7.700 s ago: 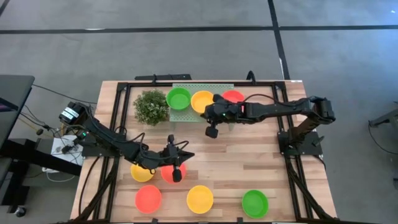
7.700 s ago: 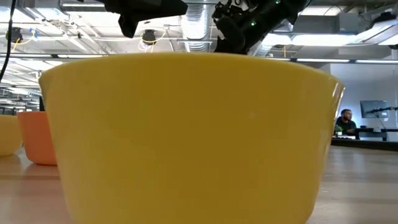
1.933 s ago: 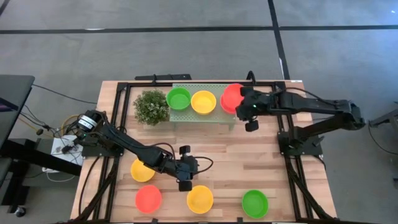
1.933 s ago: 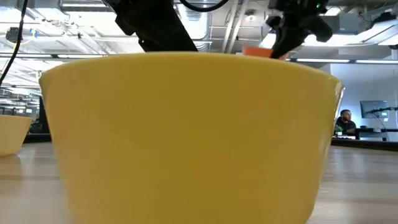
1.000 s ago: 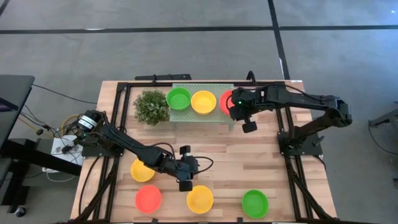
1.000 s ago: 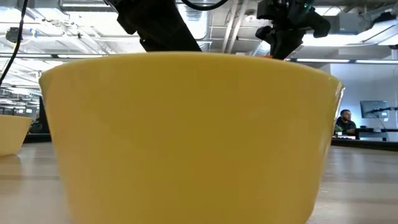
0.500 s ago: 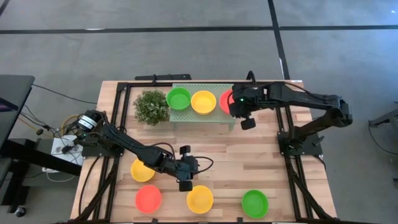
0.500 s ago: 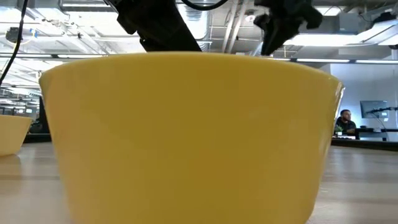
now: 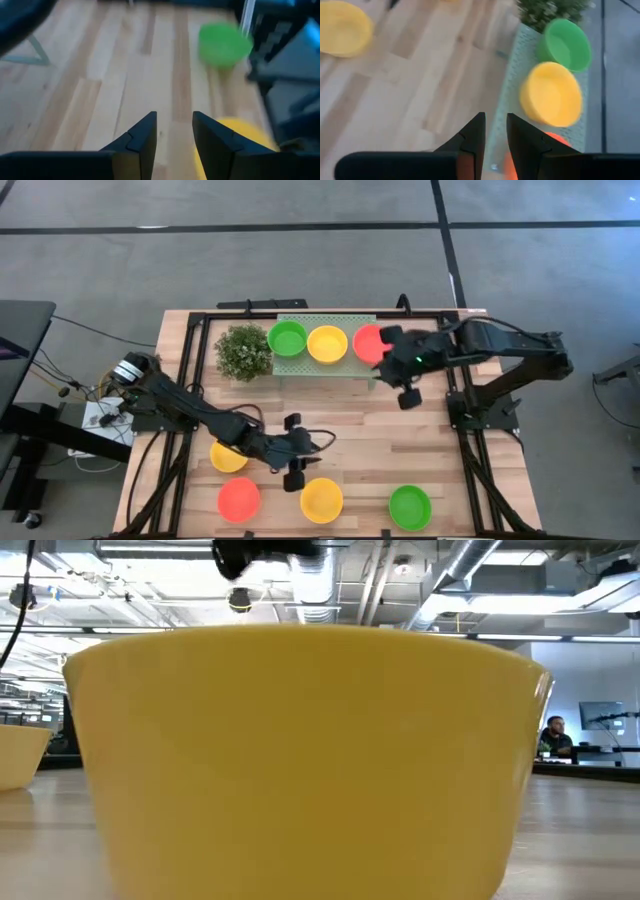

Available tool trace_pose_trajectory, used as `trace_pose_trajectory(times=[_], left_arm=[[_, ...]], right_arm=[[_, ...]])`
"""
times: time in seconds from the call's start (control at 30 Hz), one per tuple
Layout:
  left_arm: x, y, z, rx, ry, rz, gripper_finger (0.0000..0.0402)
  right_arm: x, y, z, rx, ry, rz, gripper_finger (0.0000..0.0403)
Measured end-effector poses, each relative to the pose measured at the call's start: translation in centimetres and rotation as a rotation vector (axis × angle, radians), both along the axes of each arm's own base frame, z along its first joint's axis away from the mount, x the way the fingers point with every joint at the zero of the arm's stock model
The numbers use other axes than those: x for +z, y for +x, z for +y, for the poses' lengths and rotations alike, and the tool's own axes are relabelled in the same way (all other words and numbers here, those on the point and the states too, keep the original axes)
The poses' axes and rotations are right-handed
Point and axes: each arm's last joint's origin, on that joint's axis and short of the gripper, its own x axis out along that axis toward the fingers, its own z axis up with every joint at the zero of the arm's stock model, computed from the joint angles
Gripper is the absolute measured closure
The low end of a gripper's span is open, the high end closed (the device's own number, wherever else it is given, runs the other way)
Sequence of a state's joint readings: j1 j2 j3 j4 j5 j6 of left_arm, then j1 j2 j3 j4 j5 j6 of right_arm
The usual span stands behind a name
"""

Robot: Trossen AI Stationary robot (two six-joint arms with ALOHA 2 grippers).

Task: Pick & Place Mini bowls
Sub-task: Stack the yellow bowl on the yellow bowl on the shelf

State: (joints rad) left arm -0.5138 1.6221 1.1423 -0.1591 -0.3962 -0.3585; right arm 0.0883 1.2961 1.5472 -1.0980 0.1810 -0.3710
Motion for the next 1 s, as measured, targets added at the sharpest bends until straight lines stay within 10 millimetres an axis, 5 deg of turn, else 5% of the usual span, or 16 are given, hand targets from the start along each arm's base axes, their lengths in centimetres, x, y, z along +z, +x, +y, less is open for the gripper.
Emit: trace_pose_trajectory(times=[0.17,0.33,0.53,0.7,1.0], left_arm=[[3.0,-2.4,-0.2,0.081,-0.003,-0.085,0.0276],[3.4,-4.2,-0.2,0.16,-0.011,-0.043,0.0276],[1.2,-6.3,0.8,0.301,-0.123,0.265,0.0276],[-0.7,-8.4,1.4,0.521,-0.284,0.52,0.0276],[-4.6,-11.5,0.3,0.705,-0.432,0.678,0.0276]], right_arm=[[-1.4,-1.8,2.2,0.08,0.099,-0.045,0.0343],[-6.0,-2.6,3.9,0.232,0.206,-0.154,0.0347],[-12.5,-2.3,5.0,0.267,0.282,-0.282,0.0347],[-16.1,-2.3,5.3,0.251,0.318,-0.266,0.0347],[-16.9,-2.3,5.3,0.234,0.326,-0.245,0.0346]])
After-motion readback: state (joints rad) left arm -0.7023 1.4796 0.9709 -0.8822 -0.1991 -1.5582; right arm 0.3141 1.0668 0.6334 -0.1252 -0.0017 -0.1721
